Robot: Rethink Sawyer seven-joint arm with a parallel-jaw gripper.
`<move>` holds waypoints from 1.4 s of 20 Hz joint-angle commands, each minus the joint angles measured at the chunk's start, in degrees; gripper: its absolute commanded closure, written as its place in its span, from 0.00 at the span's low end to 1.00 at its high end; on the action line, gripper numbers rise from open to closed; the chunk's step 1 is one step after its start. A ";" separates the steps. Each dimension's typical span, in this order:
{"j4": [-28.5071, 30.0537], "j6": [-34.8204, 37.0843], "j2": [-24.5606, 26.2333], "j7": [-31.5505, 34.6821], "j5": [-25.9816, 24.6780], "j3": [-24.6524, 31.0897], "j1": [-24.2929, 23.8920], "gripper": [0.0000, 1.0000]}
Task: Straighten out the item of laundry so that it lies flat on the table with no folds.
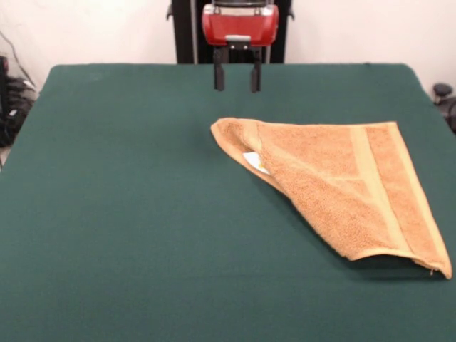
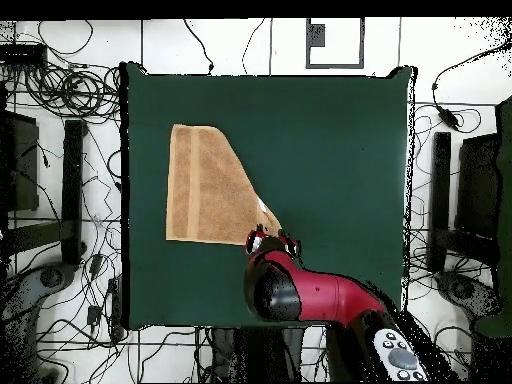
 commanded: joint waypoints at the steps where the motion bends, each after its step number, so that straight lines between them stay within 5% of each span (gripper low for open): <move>1: 2.66 -2.23 0.10 13.80 5.70 -3.08 3.59 0.00; 17: 3.93 -5.82 3.78 11.03 3.12 -2.64 0.32 0.00; 28: 17.06 -9.29 -0.83 12.52 -0.96 -0.05 -4.66 0.00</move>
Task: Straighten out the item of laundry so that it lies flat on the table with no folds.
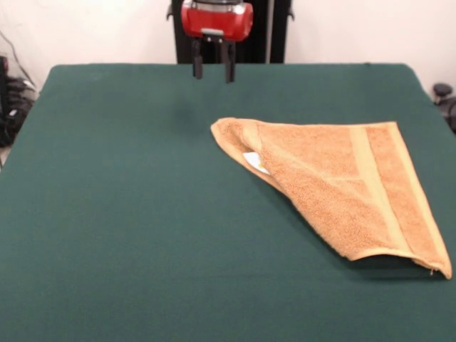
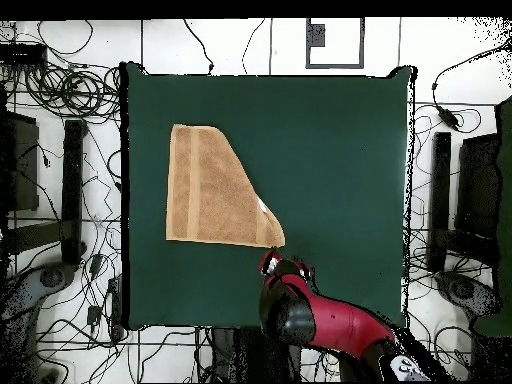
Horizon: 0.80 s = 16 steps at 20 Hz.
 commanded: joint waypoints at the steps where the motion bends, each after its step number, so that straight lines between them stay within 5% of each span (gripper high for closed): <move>1: 11.55 -5.07 -2.68 12.52 -2.41 3.18 -0.71 0.00; 9: 6.84 13.66 -15.44 3.78 1.92 5.80 0.10 0.00; 16: -4.89 30.17 -18.50 -1.06 4.18 7.08 1.87 0.00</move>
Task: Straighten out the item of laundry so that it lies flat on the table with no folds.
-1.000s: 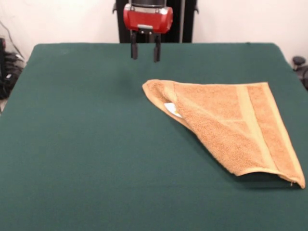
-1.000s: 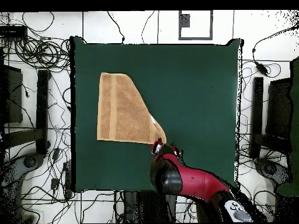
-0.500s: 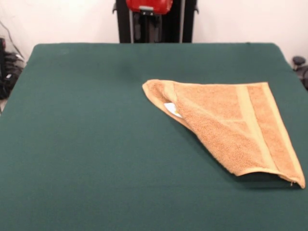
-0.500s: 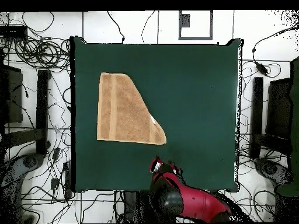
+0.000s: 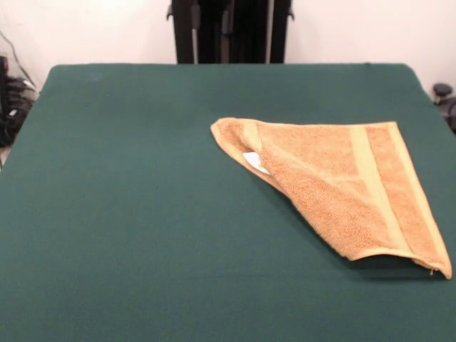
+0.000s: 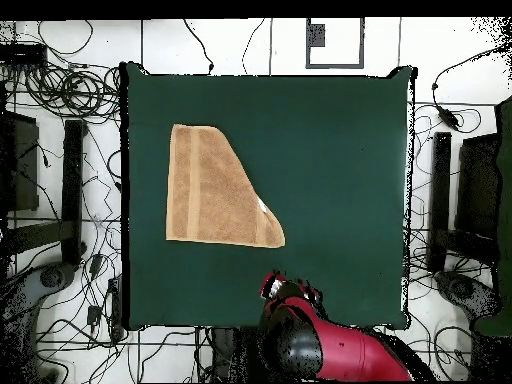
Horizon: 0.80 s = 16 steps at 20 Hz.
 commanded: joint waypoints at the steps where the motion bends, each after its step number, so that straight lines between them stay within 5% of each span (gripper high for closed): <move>1: -11.23 18.68 -4.08 -1.18 4.15 7.03 2.40 0.00; 7: -16.11 20.54 -0.59 -2.21 2.88 10.41 0.36 0.00; 16: -24.17 24.73 0.53 -1.30 -0.60 8.07 4.58 0.00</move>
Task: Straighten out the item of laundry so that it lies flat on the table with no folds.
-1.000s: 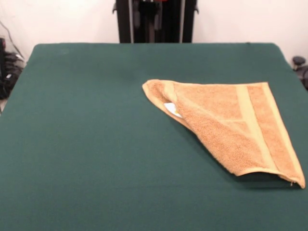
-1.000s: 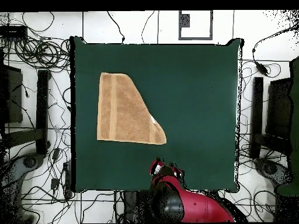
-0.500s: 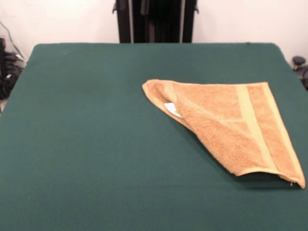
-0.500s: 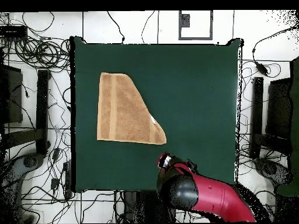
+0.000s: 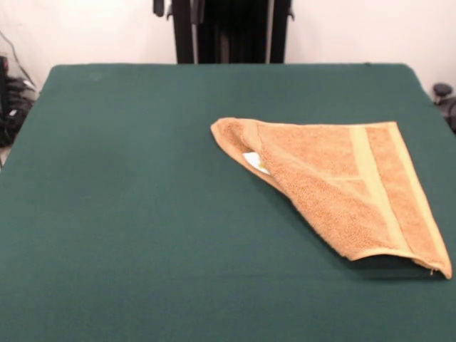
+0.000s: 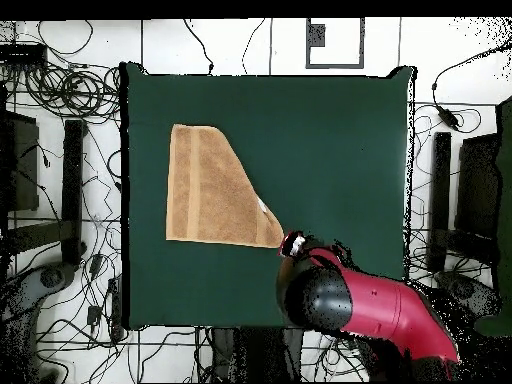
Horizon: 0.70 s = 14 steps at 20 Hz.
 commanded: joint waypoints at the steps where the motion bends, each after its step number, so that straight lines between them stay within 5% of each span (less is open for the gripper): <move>1: -9.20 9.16 3.84 -1.96 -0.47 6.40 3.15 0.00; 14: -14.44 10.61 10.31 -9.17 -0.33 15.66 -2.73 0.00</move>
